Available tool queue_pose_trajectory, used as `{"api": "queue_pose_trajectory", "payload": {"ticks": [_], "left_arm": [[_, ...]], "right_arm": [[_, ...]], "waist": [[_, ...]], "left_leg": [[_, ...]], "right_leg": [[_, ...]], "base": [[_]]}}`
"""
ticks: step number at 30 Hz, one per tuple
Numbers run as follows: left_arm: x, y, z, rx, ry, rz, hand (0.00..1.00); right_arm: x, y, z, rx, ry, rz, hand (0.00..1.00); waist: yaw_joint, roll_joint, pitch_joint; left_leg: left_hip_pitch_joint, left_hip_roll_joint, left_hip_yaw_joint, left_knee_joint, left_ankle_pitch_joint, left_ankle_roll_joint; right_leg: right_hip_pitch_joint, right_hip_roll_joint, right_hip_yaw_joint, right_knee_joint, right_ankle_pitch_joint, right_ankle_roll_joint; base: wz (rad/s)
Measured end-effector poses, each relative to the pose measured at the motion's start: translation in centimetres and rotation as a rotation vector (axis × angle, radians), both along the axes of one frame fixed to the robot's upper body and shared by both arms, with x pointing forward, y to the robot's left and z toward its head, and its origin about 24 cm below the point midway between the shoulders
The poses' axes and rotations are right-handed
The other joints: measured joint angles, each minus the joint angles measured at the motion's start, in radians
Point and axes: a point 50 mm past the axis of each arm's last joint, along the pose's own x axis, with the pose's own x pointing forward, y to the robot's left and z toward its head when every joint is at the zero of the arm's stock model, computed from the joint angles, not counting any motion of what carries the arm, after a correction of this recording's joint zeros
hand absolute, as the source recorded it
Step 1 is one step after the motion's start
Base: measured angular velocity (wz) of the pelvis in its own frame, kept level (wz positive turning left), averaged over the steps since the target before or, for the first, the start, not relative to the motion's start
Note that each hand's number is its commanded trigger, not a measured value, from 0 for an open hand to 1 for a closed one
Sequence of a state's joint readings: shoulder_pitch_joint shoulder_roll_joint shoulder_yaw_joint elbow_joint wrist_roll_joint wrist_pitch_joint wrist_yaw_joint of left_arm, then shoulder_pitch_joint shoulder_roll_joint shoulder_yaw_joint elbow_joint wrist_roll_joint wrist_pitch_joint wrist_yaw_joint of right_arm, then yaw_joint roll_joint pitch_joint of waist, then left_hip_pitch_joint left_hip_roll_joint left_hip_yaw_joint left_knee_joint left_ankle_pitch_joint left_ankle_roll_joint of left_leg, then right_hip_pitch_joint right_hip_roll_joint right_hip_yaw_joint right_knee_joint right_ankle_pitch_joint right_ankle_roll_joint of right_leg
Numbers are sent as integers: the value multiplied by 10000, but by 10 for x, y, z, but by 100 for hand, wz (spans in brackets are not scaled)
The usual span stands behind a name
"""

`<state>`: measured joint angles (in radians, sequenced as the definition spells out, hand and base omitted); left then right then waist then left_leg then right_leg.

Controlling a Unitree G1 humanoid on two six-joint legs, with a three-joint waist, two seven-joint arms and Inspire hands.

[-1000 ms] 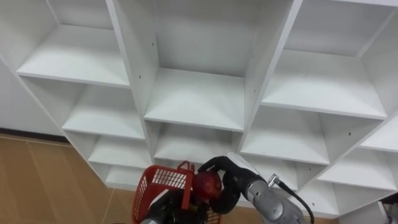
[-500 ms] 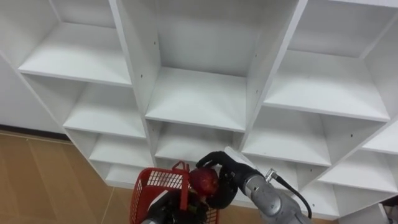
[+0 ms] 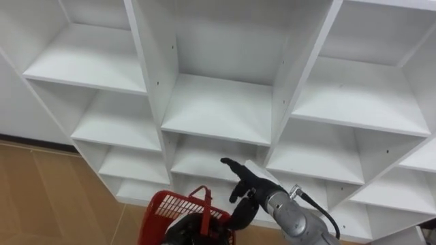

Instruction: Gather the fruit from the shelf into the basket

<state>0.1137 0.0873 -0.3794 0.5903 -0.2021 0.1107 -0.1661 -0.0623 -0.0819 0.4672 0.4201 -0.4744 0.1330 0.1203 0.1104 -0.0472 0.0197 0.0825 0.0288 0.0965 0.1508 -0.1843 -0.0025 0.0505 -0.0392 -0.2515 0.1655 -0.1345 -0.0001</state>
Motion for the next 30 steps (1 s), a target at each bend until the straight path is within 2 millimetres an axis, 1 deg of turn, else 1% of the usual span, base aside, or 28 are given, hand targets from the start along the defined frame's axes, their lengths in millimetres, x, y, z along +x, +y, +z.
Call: {"api": "queue_pose_trajectory", "payload": {"ticks": [17,19,25,28,30], "left_arm": [[-1,-1,0,-2,22,-46,100],[-1,0,0,9,35,-43,100],[-2,4,-1,47,63,194,100],[-1,6,-1,110,13,383,100],[0,10,0,149,-18,550,100]], "right_arm": [[1,-1,1,-57,-60,30,0],[1,-2,1,-47,-75,-29,0],[5,-9,4,-36,-213,-340,0],[7,-13,6,89,-412,-579,0],[8,-15,9,367,-593,-791,0]], "waist": [[-57,-29,-15],[-58,-40,-27],[-66,-39,-61],[-170,-14,-120],[-275,-2,-128]], "left_leg": [[-20,-33,-31,-7,-2,3],[-23,-33,-33,-4,-2,3],[-21,-30,-32,-3,-6,9],[-19,-30,-33,3,-6,9],[15,-31,-34,5,-4,10]], "right_leg": [[6,-50,-150,19,-44,18],[7,-56,-192,25,-47,19],[4,-37,-100,20,-51,21],[14,-39,-101,22,-50,21],[47,-43,-101,32,-48,18]], "base": [[1],[0],[0],[0],[0]]}}
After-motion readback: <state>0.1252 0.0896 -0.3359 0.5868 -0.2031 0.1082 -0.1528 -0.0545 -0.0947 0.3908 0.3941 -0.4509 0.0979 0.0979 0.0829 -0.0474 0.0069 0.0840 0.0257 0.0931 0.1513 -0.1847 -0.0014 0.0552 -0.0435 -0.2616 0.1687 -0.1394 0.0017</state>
